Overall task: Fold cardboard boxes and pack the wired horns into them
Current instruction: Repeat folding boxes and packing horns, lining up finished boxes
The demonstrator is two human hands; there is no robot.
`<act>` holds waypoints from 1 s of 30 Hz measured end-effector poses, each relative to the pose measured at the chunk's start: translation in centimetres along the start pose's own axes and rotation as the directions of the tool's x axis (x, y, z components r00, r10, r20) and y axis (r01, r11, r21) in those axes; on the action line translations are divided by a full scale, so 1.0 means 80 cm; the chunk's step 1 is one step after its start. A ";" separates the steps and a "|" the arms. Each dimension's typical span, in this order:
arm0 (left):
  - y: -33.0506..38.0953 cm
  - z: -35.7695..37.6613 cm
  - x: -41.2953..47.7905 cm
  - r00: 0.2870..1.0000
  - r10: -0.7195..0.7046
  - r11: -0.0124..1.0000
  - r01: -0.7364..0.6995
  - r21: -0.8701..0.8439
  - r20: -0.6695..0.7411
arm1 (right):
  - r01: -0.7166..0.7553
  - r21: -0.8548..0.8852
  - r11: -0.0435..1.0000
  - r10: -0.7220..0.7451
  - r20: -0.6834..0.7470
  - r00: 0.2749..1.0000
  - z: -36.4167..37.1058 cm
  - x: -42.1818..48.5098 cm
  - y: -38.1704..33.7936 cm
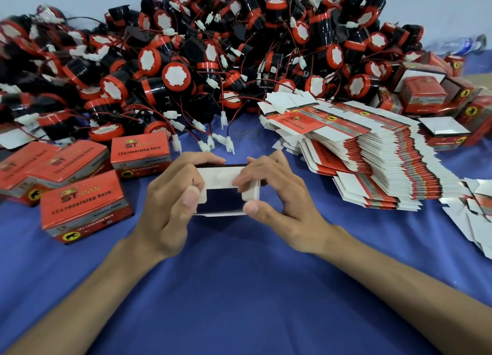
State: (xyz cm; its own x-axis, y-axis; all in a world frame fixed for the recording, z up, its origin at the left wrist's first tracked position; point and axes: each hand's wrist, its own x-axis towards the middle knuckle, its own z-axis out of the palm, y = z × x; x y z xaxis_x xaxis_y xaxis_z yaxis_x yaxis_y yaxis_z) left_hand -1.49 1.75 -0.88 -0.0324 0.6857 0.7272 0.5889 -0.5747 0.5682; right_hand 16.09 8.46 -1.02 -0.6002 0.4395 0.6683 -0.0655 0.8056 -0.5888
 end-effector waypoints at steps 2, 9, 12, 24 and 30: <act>-0.002 -0.004 -0.002 0.999 0.022 0.999 -0.023 0.027 0.038 | -0.009 0.016 1.000 0.008 0.009 1.000 0.000 0.005 -0.004; -0.007 0.002 -0.002 0.997 -0.044 0.999 0.046 -0.028 0.056 | -0.070 0.090 0.993 0.061 0.101 0.993 -0.010 0.004 0.000; -0.005 0.002 -0.003 0.989 -0.108 0.987 0.119 -0.108 0.104 | -0.096 0.096 0.991 0.085 0.115 0.990 -0.009 0.006 0.001; 0.000 0.000 -0.001 0.966 -0.219 0.952 0.243 -0.185 0.140 | -0.389 0.180 0.903 0.350 0.214 0.912 0.000 0.004 0.005; 0.001 0.001 0.000 0.962 -0.225 0.952 0.250 -0.177 0.153 | -0.462 0.326 0.825 0.386 0.271 0.882 0.001 0.006 0.002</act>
State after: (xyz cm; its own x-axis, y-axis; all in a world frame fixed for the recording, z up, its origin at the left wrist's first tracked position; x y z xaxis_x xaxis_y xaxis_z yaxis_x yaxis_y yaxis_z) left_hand -1.42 1.71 -0.89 -0.0402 0.8572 0.5134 0.4093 -0.4546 0.7911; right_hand 15.72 8.75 -0.80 -0.7706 0.5910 0.2385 -0.0365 0.3326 -0.9424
